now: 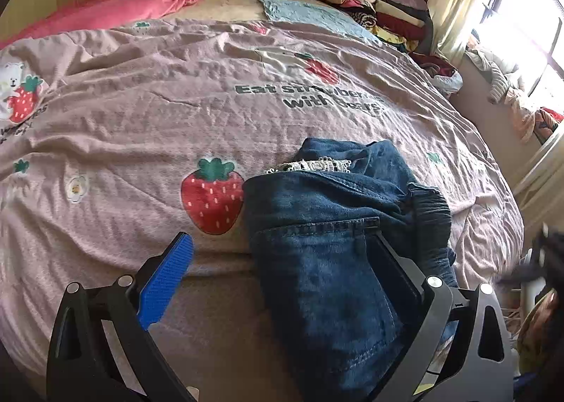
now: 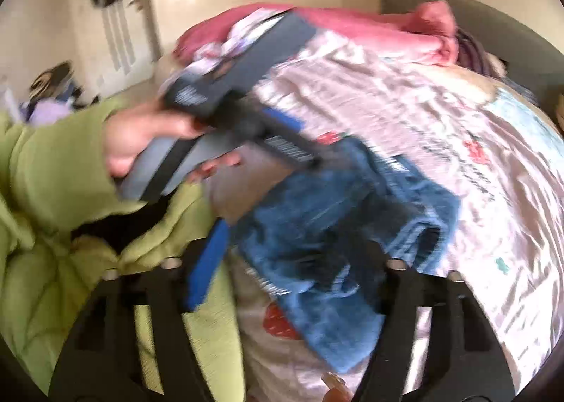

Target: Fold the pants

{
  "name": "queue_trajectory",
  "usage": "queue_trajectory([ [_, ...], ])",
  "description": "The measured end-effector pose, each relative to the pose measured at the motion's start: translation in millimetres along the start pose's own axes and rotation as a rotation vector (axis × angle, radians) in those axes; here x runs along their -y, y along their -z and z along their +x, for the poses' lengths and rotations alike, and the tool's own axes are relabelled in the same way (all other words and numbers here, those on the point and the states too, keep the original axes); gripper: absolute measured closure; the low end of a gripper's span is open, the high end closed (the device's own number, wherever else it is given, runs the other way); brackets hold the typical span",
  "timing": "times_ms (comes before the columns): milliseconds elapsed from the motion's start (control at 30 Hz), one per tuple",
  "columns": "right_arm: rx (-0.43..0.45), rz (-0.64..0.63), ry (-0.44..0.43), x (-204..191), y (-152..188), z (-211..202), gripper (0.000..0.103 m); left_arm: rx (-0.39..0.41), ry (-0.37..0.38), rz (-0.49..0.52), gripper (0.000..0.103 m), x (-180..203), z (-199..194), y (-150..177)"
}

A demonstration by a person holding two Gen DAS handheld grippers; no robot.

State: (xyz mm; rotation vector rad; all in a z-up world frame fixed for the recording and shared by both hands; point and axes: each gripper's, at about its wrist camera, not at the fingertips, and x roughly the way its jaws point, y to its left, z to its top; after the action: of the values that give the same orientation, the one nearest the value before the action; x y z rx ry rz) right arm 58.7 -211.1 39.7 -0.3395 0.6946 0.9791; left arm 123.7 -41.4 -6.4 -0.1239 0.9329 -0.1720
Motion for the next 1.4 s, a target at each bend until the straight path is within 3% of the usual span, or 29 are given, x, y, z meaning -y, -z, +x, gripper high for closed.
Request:
queue_trajectory([
  [167, 0.029, 0.129, 0.084, 30.1, 4.0, -3.9, 0.035, 0.010, -0.004, 0.001, 0.005, -0.6, -8.6, 4.5],
  [400, -0.016, 0.341, 0.178, 72.4, 21.4, 9.1, 0.031, 0.010, -0.060, 0.039, 0.005, 1.9, -11.2, 18.5],
  [600, -0.056, 0.451, 0.206, 90.4, 40.0, 23.4, 0.031, -0.030, -0.015, -0.002, 0.005, -5.2, -3.8, 34.1],
  [767, -0.086, 0.547, 0.146, 106.1, 52.0, 40.7, 0.040, -0.061, 0.011, -0.028, 0.005, -5.2, 7.8, 41.1],
  [1100, -0.100, 0.629, 0.000, 115.1, 65.4, 68.9, 0.041, -0.064, 0.086, -0.050, 0.005, 4.8, 24.6, 41.3],
  [1233, -0.092, 0.588, -0.036, 110.4, 59.7, 77.7, 0.054, -0.061, 0.163, -0.059, 0.006, 13.6, 29.7, 40.0],
  [1267, -0.088, 0.582, -0.039, 110.1, 58.6, 77.4, 0.062, -0.061, 0.166, -0.057, 0.011, 15.9, 30.1, 39.6],
  [1300, -0.084, 0.573, -0.048, 109.0, 56.7, 76.4, 0.065, -0.058, 0.177, -0.048, 0.026, 19.7, 29.4, 38.7],
  [1400, -0.052, 0.502, -0.032, 97.0, 45.9, 65.0, 0.075, -0.042, 0.179, -0.038, 0.041, 23.3, 23.8, 34.9],
])
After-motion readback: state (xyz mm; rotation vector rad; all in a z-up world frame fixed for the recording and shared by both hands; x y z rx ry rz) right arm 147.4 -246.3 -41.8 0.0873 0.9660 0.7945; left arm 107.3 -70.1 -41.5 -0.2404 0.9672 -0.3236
